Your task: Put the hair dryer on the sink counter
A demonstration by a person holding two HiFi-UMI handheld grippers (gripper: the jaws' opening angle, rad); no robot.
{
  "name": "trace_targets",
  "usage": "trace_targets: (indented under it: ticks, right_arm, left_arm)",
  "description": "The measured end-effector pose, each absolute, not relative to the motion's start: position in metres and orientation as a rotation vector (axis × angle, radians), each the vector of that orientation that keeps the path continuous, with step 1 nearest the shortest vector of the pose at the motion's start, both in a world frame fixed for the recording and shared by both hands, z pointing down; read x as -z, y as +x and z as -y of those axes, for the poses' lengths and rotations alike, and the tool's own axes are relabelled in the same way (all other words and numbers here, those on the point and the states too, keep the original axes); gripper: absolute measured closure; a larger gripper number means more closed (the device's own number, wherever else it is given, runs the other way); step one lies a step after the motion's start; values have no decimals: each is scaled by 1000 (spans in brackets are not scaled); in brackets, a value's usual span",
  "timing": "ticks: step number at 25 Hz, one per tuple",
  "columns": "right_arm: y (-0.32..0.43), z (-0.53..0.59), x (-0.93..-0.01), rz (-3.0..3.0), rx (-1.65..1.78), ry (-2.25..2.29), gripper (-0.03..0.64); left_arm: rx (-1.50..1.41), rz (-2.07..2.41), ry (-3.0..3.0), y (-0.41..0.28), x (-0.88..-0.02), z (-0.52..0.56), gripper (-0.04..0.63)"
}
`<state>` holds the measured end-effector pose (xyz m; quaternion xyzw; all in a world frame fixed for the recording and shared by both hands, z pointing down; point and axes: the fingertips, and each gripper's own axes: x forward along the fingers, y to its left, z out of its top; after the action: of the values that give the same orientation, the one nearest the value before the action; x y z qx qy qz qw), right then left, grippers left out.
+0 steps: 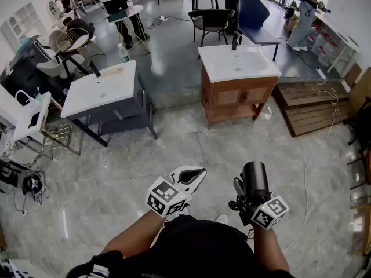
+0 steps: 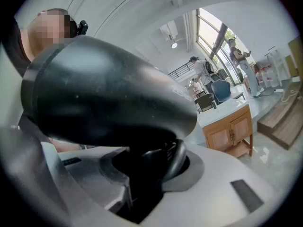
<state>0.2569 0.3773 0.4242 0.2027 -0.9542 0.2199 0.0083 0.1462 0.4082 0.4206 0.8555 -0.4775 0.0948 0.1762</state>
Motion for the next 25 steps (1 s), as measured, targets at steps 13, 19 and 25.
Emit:
trace_targets:
  ticks: [13, 19, 25]
  right_arm:
    - [255, -380, -422, 2990, -683, 626, 511]
    - [250, -380, -426, 2983, -704, 637, 511]
    - [237, -382, -425, 2993, -735, 644, 511]
  left_arm:
    - [-259, 1356, 2425, 146, -418, -410, 595]
    - [-252, 1347, 2421, 140, -422, -411, 595]
    - [-241, 1337, 2425, 126, -423, -412, 595]
